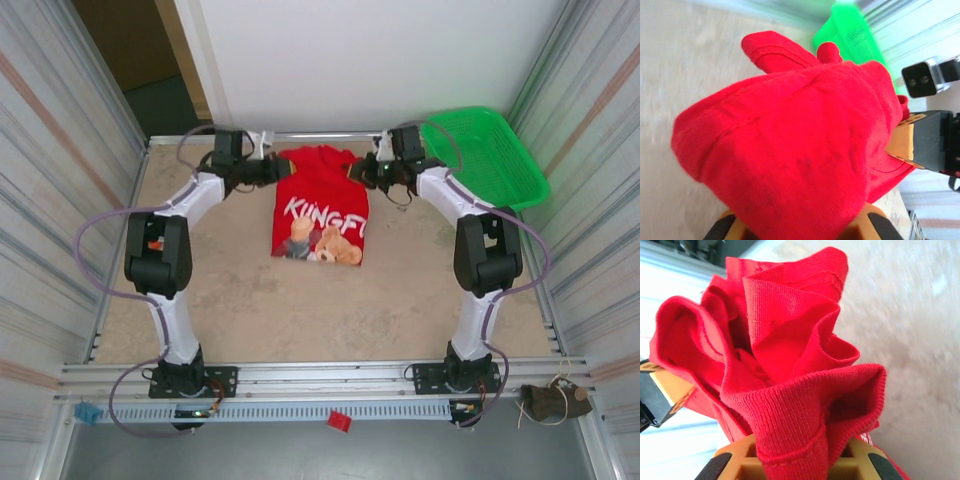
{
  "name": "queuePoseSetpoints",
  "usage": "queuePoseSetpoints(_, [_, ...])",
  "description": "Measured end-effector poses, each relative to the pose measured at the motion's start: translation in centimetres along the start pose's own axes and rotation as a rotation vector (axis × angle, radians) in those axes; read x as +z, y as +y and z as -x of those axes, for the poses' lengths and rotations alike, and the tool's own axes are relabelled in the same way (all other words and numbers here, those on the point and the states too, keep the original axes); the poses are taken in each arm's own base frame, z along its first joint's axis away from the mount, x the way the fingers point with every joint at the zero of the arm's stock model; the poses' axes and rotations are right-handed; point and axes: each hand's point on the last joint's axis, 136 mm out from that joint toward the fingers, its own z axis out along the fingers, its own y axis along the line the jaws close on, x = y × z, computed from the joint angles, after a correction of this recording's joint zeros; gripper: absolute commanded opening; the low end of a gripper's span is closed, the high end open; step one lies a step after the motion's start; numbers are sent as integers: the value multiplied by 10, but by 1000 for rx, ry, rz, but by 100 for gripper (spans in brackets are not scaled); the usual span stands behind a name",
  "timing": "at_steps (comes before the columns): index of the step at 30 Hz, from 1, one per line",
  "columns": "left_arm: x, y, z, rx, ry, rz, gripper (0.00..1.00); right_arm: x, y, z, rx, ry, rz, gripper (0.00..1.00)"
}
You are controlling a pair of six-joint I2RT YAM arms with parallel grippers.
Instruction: Fold the inside-out t-shirt
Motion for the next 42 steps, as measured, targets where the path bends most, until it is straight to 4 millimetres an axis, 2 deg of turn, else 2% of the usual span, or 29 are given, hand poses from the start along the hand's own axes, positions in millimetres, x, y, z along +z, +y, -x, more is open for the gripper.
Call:
queuePoseSetpoints(2, [-11,-20,22,46,-44,-22,0,-13,15,16,-24,-42,24,0])
queuePoseSetpoints(4, [-21,-37,31,75,-67,-41,0,-26,25,22,-36,-62,37,0])
queuePoseSetpoints(6, [-30,-52,29,96,-77,-55,0,-37,34,21,-48,-76,50,0])
queuePoseSetpoints(8, [-40,-60,14,107,-76,-59,0,-47,37,10,-57,-82,58,0])
queuePoseSetpoints(10, [-45,-61,-12,100,-56,-58,0,-52,32,-12,-54,-68,53,0])
queuePoseSetpoints(12, [-45,-53,-49,82,-26,-41,0,-51,18,-43,-41,-43,33,0])
queuePoseSetpoints(19, [-33,8,-202,-45,164,105,0,-28,-67,-182,71,152,-139,0])
queuePoseSetpoints(21, [-34,12,-219,-45,185,136,0,-28,-76,-202,65,177,-178,0])
queuePoseSetpoints(24, [-37,9,-208,6,132,166,0,-29,-72,-195,30,132,-188,0])
queuePoseSetpoints(28, [-38,12,-184,69,50,215,0,-28,-61,-167,-34,42,-187,0])
queuePoseSetpoints(32, [-30,24,-168,97,22,277,0,-17,-56,-140,-74,-9,-195,0])
queuePoseSetpoints(37, [-11,48,-159,103,34,341,0,6,-71,-119,-83,-21,-243,0])
queuePoseSetpoints(40, [0,64,-162,94,53,375,0,20,-87,-117,-68,-8,-280,0])
queuePoseSetpoints(41, [2,69,-163,89,60,384,0,23,-91,-117,-64,-4,-292,7])
queuePoseSetpoints(42, [5,74,-166,84,68,396,0,27,-98,-119,-59,3,-306,21])
